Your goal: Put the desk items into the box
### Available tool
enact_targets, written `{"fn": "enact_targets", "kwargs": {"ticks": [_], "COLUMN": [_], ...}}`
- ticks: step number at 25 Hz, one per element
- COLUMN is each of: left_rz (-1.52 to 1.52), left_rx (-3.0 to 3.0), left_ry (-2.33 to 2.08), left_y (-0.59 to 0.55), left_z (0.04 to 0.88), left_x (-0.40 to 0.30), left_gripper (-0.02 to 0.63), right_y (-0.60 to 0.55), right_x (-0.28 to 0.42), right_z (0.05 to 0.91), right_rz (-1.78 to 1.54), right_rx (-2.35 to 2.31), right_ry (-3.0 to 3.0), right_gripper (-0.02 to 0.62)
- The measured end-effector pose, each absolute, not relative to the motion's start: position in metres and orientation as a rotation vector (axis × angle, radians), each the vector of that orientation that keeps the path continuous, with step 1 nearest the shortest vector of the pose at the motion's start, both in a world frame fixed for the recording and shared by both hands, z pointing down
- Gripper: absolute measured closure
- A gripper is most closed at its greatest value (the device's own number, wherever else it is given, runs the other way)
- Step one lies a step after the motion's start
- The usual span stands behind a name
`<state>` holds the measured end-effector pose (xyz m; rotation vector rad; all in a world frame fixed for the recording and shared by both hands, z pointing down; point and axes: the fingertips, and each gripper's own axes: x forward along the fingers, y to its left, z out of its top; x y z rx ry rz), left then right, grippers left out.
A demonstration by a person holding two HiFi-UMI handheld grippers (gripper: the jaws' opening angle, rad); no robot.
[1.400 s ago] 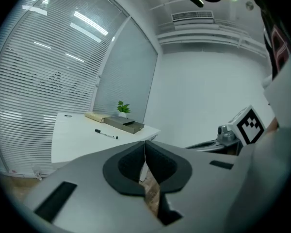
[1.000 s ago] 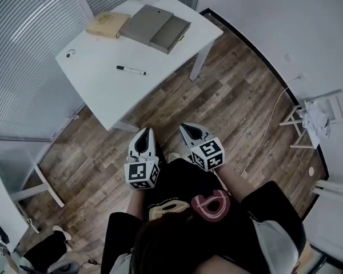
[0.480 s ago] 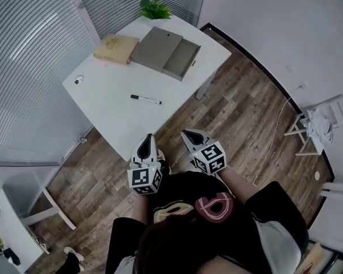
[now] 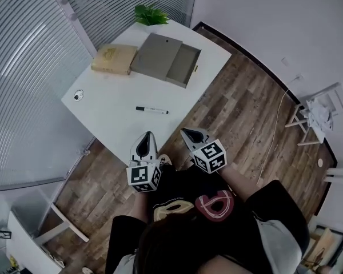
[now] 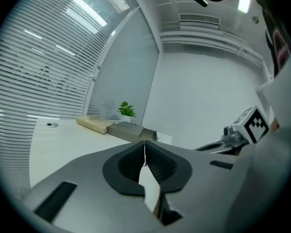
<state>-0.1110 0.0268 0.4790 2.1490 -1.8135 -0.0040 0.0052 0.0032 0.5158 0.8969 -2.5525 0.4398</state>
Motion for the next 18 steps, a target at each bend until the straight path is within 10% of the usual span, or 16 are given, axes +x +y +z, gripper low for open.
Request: {"fn": "enact_targets", "kwargs": {"ticks": [18], "left_rz": [0.036], "left_rx": [2.141], "left_ry": [-1.78], "left_y": [-0.014], "left_z": [0.484], "left_x": [-0.131], "left_gripper": [0.588], "right_y": [-0.043], "right_x": [-0.027], "right_z": [0.523], "right_rz": [0.505], "right_rx": [0.844], "right_ry": [-2.533], "right_gripper": [0.521]}}
